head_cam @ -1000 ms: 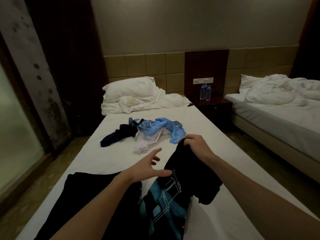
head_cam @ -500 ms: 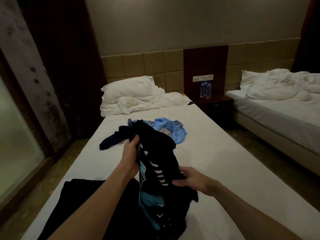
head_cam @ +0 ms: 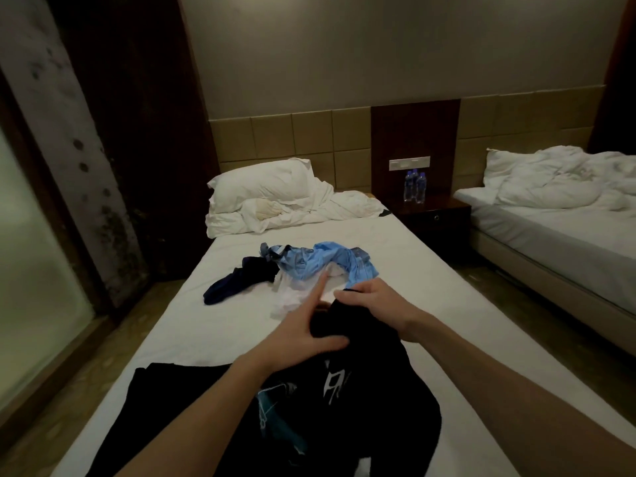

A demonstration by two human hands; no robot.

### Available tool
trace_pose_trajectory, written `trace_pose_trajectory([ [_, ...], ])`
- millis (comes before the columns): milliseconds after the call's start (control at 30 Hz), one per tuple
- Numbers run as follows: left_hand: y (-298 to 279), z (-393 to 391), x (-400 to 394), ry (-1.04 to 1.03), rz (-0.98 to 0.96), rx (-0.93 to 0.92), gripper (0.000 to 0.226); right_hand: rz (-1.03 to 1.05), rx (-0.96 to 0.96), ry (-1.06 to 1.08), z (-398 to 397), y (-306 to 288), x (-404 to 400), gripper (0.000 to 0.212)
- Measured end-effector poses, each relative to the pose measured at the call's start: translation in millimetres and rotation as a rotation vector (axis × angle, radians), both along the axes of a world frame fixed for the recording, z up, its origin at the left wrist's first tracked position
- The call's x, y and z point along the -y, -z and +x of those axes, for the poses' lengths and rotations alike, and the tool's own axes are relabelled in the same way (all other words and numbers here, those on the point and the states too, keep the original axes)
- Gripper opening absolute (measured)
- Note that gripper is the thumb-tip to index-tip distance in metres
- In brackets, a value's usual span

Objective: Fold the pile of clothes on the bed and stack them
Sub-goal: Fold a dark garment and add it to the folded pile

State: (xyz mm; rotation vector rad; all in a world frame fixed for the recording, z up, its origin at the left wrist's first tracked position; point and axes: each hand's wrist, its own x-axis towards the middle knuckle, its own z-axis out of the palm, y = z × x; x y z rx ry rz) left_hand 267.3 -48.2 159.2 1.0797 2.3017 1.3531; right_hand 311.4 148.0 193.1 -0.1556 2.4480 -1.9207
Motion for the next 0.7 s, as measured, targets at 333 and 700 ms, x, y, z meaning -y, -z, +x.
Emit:
trace_pose_trajectory([
  [333, -8, -19, 5, 0.035, -0.365, -0.332, 0.038, 0.684, -0.027, -0.1, 8, -13, -58, 0.032],
  [700, -16, -17, 44, -0.318, -0.377, -0.417, 0.012, 0.997, -0.262, 0.338, 6, 16, -55, 0.018],
])
